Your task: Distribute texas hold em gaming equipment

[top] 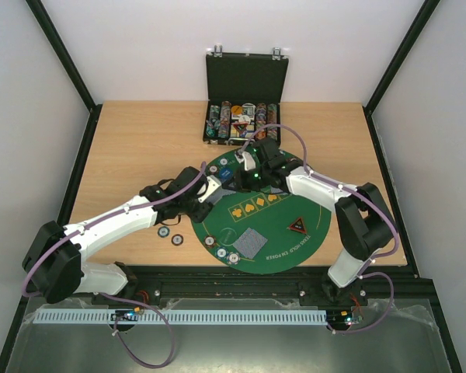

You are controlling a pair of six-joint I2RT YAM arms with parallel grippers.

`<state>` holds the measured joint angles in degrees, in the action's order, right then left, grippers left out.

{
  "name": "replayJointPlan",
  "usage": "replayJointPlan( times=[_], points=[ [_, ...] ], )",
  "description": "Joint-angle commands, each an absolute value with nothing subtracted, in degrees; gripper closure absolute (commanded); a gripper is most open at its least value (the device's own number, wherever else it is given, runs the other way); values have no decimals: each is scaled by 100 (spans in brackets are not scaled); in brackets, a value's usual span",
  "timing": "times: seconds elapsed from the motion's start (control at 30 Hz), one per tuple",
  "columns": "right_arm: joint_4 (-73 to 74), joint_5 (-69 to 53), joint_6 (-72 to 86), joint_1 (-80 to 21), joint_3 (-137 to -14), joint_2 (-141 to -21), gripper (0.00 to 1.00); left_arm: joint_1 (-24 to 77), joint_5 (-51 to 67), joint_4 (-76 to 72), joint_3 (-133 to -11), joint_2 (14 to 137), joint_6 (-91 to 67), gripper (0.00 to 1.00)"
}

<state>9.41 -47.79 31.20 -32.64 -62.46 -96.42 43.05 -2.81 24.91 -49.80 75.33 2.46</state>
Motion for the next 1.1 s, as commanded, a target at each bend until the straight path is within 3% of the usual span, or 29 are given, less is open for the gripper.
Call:
replayJointPlan(
  times=[0.0,0.43,0.67,1.07],
  points=[
    [1475,-3850,2821,-3180,-6401,-9356,98,4300,-290,2452,-4992,7407,294,42],
    [2358,-1097,2465,-2786,-6167,-8258,98,4299,-299,2457,-4992,7381,295,42],
    [2832,819,2515,-3604,-6173,-8514,99,4305,-308,2456,-4991,7393,281,42],
    [3469,2388,2588,-4788,-5984,-8494,99,4300,-308,2452,-4993,7383,291,42]
  ],
)
